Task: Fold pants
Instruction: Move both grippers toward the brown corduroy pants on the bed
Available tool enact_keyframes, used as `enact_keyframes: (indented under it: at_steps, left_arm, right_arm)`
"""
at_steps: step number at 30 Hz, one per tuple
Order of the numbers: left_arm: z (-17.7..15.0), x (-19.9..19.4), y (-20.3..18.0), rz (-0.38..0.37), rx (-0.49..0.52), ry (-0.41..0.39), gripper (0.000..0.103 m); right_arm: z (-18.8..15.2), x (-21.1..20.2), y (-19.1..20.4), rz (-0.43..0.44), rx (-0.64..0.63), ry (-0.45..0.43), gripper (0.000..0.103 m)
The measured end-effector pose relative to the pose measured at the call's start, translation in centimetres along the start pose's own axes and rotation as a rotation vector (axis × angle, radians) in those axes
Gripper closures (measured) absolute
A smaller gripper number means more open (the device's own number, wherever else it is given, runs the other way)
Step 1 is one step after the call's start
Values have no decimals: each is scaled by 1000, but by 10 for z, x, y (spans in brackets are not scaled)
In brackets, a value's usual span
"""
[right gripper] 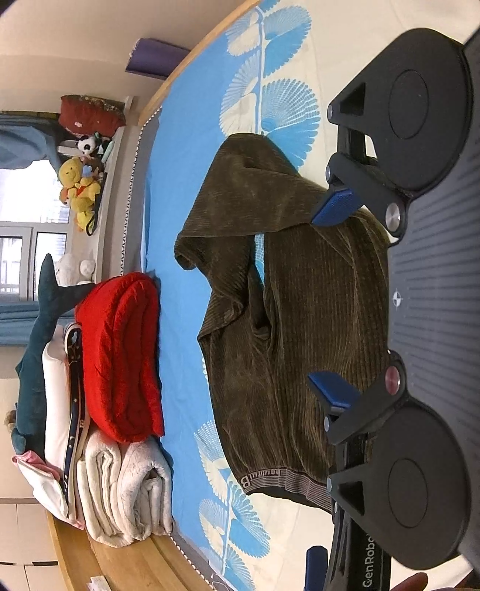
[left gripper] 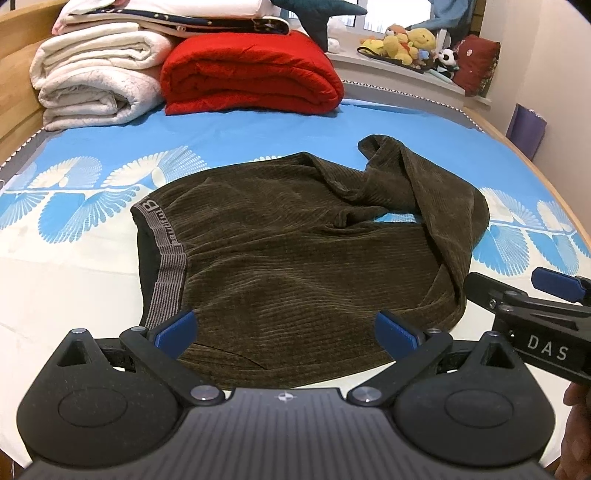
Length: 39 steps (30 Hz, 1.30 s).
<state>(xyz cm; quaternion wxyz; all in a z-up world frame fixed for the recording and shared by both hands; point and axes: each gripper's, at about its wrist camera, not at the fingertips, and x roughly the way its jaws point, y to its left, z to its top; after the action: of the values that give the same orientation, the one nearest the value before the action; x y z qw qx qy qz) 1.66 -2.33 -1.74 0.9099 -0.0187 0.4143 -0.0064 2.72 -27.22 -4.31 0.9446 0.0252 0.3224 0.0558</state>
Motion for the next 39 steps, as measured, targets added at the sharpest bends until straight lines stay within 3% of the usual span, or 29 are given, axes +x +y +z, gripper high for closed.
enact_keyframes:
  at_steps: [22, 30, 39]
  left_arm:
    - [-3, 8, 0, 16, 20, 43, 1]
    - [-5, 7, 1, 9, 24, 45, 1]
    - [-5, 8, -1, 10, 24, 46, 1]
  right_arm:
    - [-4, 4, 5, 2, -11, 4, 24]
    - [-5, -2, 13, 16, -67, -20, 37]
    - [-4, -2, 13, 15, -53, -23, 40]
